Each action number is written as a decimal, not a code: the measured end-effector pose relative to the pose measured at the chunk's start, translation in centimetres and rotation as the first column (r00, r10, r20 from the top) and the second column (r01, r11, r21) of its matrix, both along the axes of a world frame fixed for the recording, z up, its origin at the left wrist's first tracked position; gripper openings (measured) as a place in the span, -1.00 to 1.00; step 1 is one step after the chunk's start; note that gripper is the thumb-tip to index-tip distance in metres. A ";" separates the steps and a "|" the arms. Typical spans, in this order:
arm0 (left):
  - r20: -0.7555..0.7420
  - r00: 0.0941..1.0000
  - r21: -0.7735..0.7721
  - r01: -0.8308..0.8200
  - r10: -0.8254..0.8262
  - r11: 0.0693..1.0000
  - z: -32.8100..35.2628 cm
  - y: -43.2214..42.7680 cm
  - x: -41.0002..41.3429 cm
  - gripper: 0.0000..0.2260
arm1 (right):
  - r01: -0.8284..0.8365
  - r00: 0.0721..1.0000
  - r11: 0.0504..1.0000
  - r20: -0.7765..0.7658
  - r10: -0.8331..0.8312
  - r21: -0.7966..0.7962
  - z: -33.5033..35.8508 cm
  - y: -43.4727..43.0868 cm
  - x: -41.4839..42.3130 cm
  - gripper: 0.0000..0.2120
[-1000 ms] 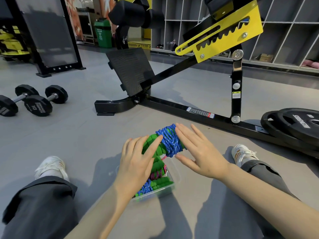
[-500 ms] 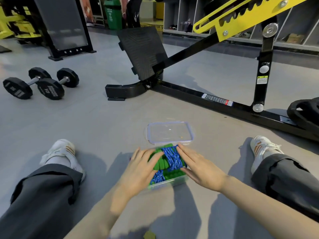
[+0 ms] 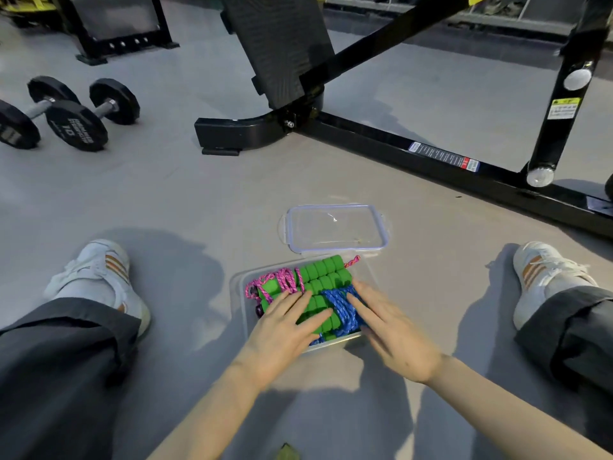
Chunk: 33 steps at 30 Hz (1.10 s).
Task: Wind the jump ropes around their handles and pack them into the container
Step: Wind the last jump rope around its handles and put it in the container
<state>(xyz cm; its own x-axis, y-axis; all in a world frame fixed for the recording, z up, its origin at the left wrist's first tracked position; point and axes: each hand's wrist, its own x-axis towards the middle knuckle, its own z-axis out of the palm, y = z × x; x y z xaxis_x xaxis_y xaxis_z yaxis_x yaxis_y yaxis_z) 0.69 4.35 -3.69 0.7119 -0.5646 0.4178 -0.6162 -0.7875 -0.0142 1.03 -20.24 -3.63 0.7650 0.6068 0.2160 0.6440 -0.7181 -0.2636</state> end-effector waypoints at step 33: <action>-0.385 0.844 0.029 -0.392 0.373 0.919 0.8 -2.2 -4.6 -0.35 | 0.208 0.969 0.978 0.143 -0.201 -0.033 -1.5 2.4 -6.3 -0.39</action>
